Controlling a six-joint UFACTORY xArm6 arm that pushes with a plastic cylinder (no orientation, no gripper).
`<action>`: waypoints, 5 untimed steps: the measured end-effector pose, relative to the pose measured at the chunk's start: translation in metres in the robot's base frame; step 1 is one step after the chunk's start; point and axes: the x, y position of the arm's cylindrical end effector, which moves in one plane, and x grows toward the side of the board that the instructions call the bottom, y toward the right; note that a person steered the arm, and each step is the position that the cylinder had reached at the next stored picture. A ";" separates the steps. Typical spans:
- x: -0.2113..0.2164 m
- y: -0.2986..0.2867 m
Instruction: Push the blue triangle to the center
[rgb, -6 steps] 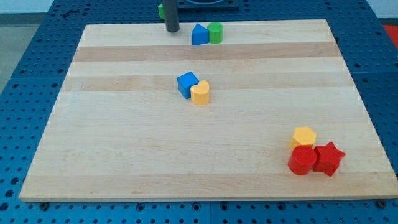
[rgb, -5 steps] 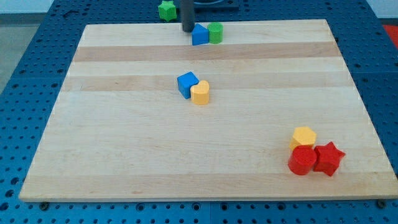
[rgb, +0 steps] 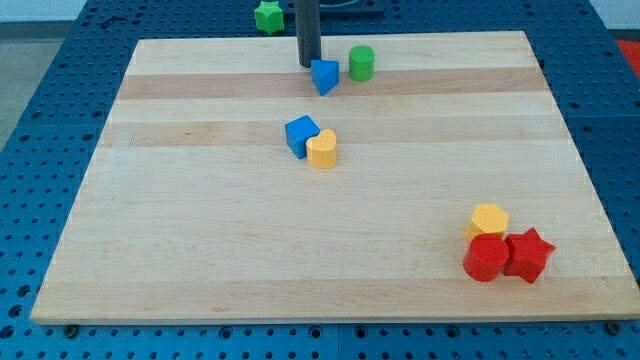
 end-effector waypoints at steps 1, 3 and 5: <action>0.004 0.000; 0.030 0.015; 0.053 0.023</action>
